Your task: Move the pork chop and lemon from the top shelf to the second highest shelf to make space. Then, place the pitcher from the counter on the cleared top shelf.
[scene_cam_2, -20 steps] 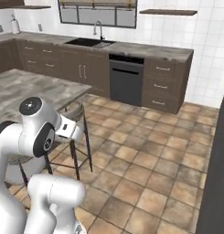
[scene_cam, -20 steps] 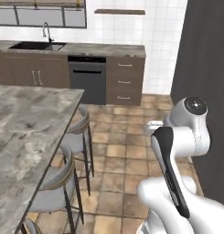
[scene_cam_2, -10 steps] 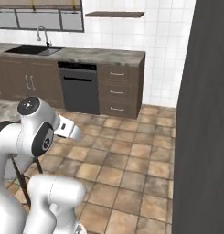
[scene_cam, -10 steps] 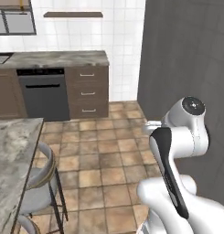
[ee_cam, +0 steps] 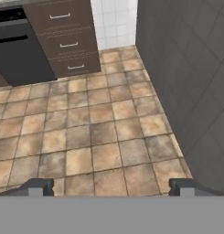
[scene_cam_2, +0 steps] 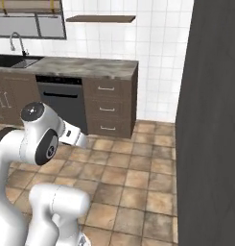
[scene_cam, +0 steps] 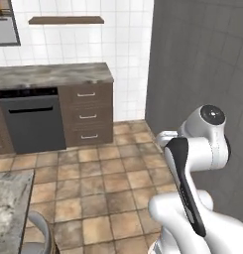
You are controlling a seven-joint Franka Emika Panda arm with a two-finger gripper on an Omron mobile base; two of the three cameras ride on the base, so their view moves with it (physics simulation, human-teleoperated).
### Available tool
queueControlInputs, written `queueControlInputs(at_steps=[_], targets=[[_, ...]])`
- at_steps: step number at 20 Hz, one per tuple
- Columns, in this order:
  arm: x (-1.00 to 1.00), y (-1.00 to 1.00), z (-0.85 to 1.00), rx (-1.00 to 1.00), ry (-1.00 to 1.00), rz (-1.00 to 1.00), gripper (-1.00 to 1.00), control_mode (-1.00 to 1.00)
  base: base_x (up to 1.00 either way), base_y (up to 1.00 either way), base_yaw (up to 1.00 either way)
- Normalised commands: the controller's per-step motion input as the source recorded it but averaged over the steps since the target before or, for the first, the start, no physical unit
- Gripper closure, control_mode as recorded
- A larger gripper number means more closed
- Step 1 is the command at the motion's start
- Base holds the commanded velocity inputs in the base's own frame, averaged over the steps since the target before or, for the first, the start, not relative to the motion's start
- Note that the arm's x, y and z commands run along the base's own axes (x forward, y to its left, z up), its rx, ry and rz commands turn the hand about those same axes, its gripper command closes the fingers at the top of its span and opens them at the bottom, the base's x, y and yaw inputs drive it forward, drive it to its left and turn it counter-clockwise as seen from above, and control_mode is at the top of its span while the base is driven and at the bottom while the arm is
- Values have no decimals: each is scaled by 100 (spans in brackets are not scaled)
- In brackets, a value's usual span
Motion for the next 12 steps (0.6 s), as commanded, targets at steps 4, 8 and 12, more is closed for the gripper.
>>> queueControlInputs(at_steps=[4,8,12], targets=[[0,0,0,0,0,0,-100,100,100,22,2],[0,0,0,0,0,0,-100,100,100,14,16],[0,0,0,0,0,0,-100,100,93,27,32]])
